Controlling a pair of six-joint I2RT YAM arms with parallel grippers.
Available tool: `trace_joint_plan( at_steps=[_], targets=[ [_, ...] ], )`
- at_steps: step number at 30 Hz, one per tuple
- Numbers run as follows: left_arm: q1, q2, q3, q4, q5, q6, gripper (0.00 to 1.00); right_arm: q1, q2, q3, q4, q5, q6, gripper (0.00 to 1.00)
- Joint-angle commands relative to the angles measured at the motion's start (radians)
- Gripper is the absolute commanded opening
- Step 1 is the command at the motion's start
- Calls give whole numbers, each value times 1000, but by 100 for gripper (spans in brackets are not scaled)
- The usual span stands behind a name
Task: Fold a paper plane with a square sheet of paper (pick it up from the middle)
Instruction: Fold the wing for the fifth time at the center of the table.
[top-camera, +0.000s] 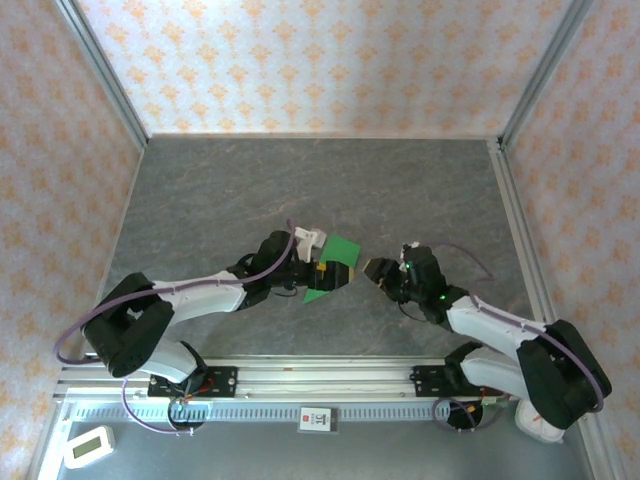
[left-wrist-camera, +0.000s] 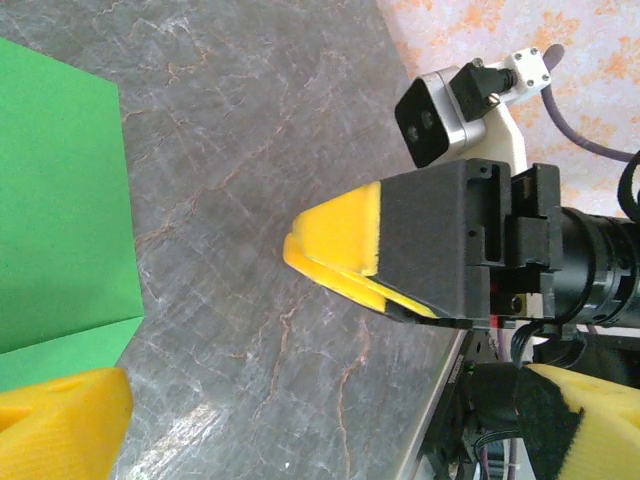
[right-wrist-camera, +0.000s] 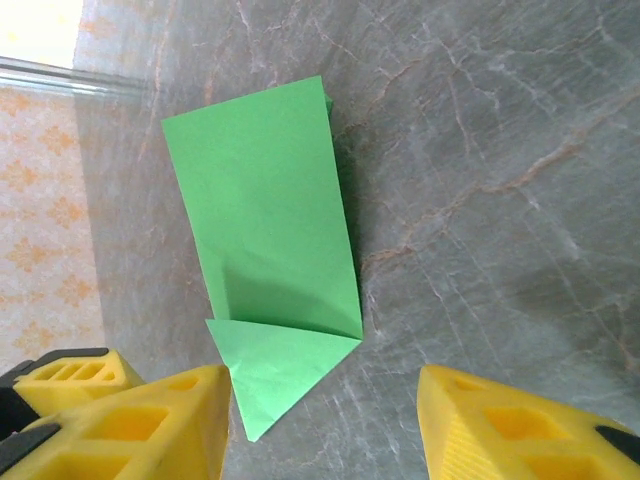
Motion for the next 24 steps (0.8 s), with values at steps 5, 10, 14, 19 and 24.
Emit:
trace_joint_plan(
  at_steps=[5, 10, 14, 19, 24],
  targets=[
    [-3, 38, -6, 64, 24, -10, 99, 46, 81, -7, 115, 46, 43, 52],
    [-2, 62, -5, 57, 20, 15, 99, 63, 118, -3, 131, 54, 45, 51],
    [7, 87, -2, 53, 8, 31, 99, 72, 138, 6, 138, 52, 45, 51],
    [25, 123, -5, 68, -6, 44, 99, 93, 167, 21, 143, 51, 45, 52],
    [44, 153, -37, 109, -17, 42, 99, 104, 194, 32, 154, 47, 44, 51]
  ],
)
